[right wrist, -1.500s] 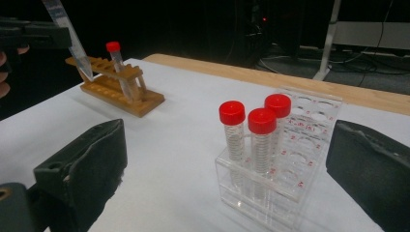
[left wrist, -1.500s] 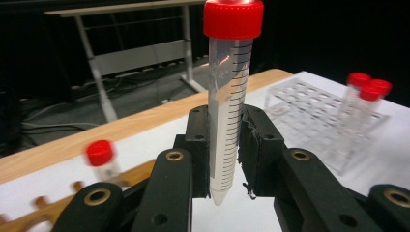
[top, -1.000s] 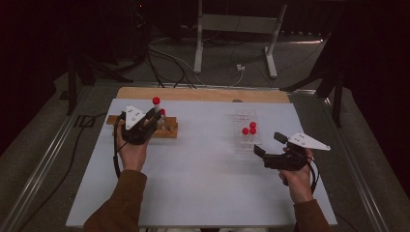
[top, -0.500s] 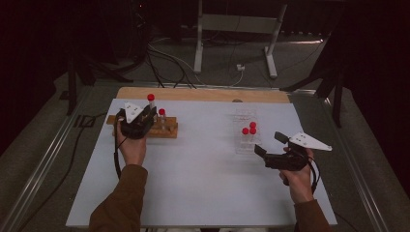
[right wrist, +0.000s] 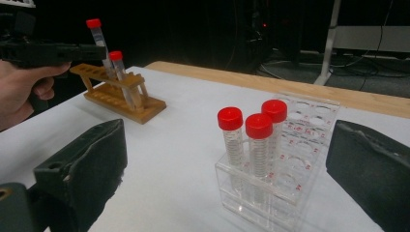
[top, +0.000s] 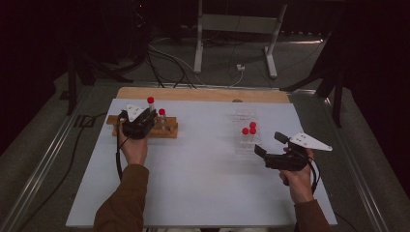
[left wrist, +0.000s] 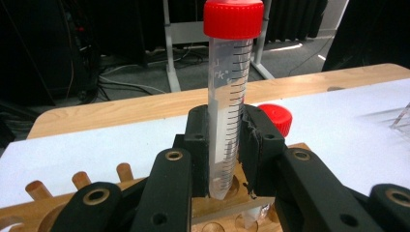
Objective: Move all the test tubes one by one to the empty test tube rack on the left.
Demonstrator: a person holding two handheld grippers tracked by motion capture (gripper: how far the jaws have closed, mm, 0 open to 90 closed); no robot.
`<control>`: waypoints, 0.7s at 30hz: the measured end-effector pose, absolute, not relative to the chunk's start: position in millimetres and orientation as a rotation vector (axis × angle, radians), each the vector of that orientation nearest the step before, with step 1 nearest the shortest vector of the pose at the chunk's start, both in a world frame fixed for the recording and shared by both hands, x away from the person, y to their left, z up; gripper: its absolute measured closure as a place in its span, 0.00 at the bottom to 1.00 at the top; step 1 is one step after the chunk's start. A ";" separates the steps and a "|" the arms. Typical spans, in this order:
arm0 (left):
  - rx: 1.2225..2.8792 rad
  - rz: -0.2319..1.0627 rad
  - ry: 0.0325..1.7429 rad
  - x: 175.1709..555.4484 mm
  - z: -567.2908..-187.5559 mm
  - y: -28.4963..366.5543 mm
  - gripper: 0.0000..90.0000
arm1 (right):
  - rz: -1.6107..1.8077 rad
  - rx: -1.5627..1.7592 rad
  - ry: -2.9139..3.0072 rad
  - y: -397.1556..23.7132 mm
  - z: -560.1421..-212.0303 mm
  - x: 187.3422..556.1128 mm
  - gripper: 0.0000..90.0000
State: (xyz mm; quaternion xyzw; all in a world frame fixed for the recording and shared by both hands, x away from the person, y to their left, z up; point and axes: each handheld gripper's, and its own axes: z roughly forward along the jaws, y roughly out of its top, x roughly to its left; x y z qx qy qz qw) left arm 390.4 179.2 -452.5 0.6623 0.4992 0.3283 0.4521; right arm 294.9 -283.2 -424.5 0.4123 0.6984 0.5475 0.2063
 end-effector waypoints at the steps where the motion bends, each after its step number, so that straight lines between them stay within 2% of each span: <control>1: 1.639 0.808 1.236 390.4 -453.6 179.5 0.84 | 1.526 1.148 1.946 -282.9 -424.5 294.8 0.01; 15: 1.668 0.788 1.263 390.4 -465.7 179.8 0.83 | 1.530 1.144 1.945 -281.9 -424.0 294.1 0.01; 17: 1.664 0.778 1.264 390.3 -466.4 179.3 0.76 | 1.530 1.143 1.945 -281.7 -423.9 293.9 0.01; 19: 1.648 0.770 1.272 389.5 -466.2 179.7 0.60 | 1.535 1.140 1.946 -281.0 -423.2 293.5 0.01; 21: 1.632 0.752 1.278 389.0 -465.7 180.3 0.52 | 1.538 1.136 1.946 -279.9 -422.2 292.8 0.01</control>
